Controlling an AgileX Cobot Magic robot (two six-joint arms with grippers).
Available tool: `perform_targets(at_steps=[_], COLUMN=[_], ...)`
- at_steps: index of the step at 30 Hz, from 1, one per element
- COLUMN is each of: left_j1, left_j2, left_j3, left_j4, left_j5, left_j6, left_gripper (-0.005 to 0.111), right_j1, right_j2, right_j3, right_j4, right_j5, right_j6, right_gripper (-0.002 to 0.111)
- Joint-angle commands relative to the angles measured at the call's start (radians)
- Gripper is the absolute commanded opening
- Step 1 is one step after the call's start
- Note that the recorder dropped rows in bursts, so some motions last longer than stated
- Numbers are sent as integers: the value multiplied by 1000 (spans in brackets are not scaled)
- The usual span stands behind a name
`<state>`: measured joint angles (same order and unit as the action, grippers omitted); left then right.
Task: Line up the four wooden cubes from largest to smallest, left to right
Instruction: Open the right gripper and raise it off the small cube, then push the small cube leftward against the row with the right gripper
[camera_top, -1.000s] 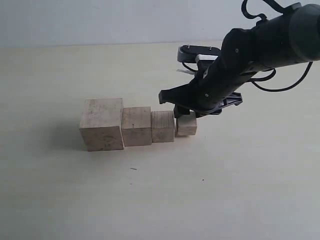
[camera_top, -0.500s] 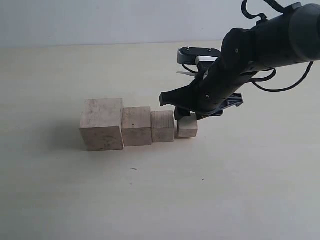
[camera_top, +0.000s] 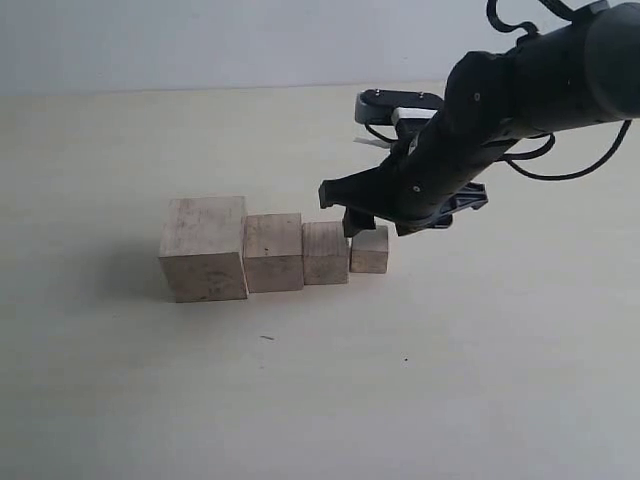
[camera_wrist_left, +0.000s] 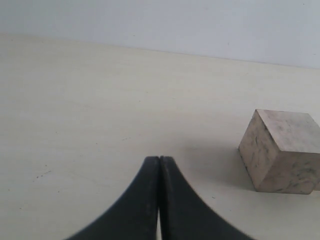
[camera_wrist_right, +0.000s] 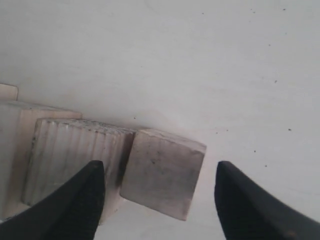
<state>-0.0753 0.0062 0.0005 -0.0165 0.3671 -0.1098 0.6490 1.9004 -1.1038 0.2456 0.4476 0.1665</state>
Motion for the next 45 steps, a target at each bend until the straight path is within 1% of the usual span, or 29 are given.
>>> perform_targets(at_steps=[1,6,9,12,13,15,22,31,45], left_j1=[-8,-8,-8,-8,-8,-8,-8,-8,-8], left_j2=[-6,-6,-6,-6,-6,-6,-6,-6,-6], left_j3=[0,0,0,0,0,0,0,0,0], left_j4=[2,2,2,2,2,2,2,2,2], left_j5=[-8,-8,-8,-8,-8,-8,-8,-8,-8], left_j6=[0,0,0,0,0,0,0,0,0], left_gripper=[0,0,0,0,0,0,0,0,0], right_j1=[-5,-5,-21,-40,-45,-55,-57,-57,-55], right_j2=[-50,-84,-79,-68,-63,-52,0,39,70], right_j3=[2,2,2,2,2,2,-8,-21,-21], right_j4=[-18,-104,-173,-255,-276,-298,-306,-306,-304], right_j5=[2,2,2,5,7,-1,-63,-123,-100], right_j6=[-10,-10,21,111,137,176,176,176,174], right_gripper=[61,56,46,36,34,35,41,41,41])
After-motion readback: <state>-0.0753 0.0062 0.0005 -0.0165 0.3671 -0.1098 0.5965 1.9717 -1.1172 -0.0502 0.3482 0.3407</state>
